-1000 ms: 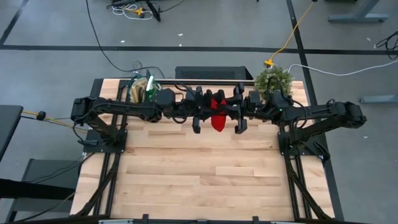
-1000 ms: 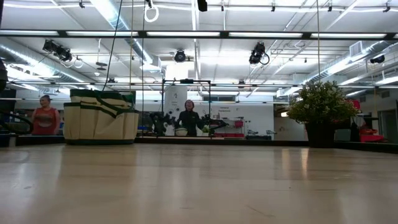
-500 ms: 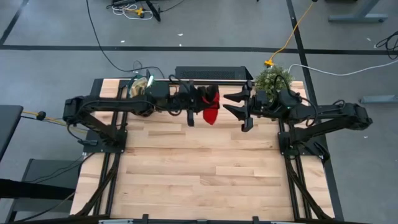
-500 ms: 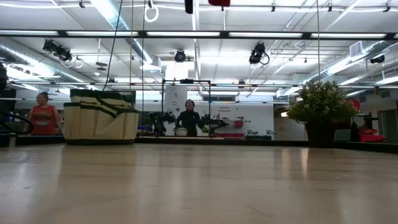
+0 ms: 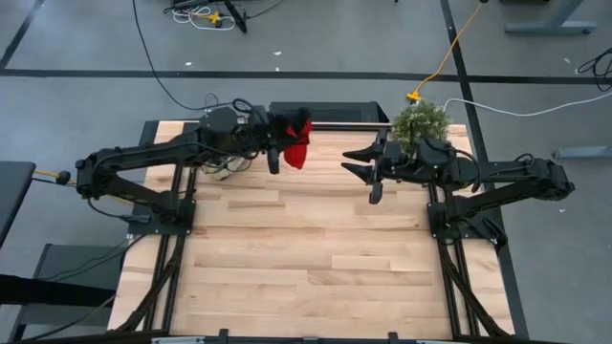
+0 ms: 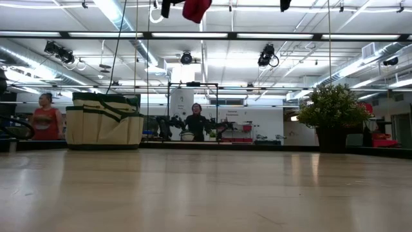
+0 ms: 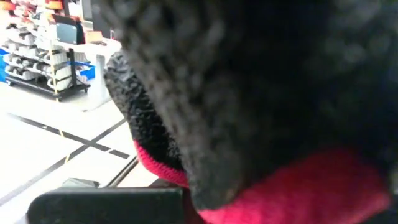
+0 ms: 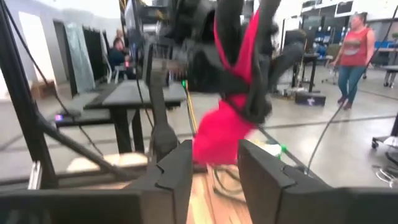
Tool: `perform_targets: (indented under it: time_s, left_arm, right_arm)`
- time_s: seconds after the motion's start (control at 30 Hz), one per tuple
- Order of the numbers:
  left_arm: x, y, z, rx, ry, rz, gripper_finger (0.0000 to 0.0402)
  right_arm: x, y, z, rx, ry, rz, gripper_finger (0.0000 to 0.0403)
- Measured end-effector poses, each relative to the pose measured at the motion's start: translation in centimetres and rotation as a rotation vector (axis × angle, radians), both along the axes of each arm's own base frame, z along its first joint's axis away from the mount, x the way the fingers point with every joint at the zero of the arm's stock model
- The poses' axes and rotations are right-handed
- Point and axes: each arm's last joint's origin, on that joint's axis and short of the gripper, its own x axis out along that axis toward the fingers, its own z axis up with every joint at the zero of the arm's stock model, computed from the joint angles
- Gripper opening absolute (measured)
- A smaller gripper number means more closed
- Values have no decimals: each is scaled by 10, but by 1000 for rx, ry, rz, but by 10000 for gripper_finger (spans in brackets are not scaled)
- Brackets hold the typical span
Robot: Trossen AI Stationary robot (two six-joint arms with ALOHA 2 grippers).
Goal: Pick & Place Garden tools in Gardening bag
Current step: Put the red glove into the gardening bag
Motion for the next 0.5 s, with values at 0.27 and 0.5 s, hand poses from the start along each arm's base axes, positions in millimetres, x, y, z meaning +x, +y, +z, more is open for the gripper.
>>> perform_targets:
  time_s: [0.27,0.5]
  left_arm:
    - [-31,-5,-43,-69,81,74,57]
    - [-70,-4,-60,-87,65,186,57]
  right_arm:
    - [0,0,-6,-40,73,-1,66]
    - [0,-1,-7,-42,77,-3,9]
